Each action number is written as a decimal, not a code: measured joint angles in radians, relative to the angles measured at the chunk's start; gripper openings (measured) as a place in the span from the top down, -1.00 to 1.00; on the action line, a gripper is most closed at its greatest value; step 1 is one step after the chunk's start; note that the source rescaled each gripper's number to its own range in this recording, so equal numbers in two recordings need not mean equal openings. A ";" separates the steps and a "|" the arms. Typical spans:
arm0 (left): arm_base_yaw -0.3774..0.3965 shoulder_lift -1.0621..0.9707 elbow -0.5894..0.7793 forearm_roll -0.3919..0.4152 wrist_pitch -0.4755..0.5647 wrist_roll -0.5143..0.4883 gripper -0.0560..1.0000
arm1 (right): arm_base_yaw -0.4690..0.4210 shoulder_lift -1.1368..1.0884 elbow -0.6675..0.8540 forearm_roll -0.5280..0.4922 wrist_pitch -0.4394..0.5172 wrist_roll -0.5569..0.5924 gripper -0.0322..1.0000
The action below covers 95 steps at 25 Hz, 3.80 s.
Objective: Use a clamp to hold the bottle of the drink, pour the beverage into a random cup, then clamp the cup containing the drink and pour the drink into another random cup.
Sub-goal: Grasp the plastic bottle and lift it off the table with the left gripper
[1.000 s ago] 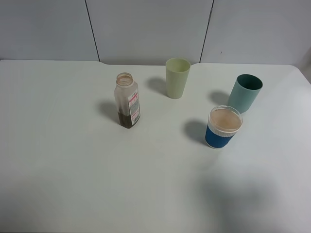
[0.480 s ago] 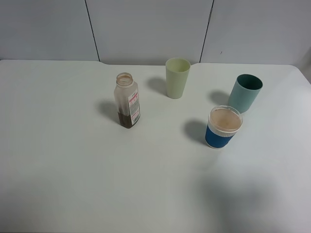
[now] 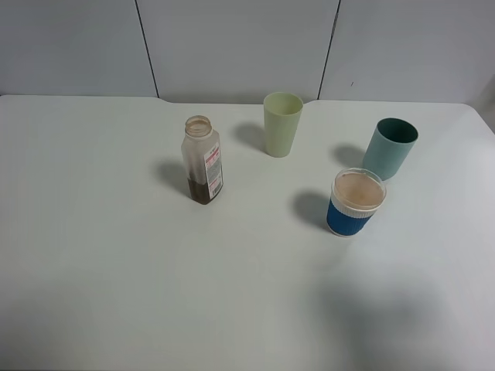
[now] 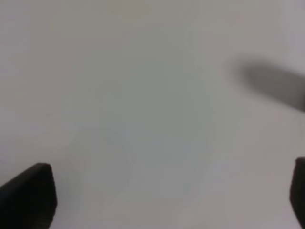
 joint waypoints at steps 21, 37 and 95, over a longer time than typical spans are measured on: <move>-0.123 0.416 0.000 -0.095 -0.085 0.113 -0.99 | 0.000 0.000 0.000 0.000 0.000 0.000 -1.00; -0.341 0.678 0.133 -0.080 -0.484 -0.018 -0.99 | 0.000 0.000 0.000 0.000 0.000 0.000 -1.00; -0.566 1.512 0.038 0.017 -1.816 -0.139 -0.94 | 0.000 0.000 0.000 0.000 0.000 0.000 -1.00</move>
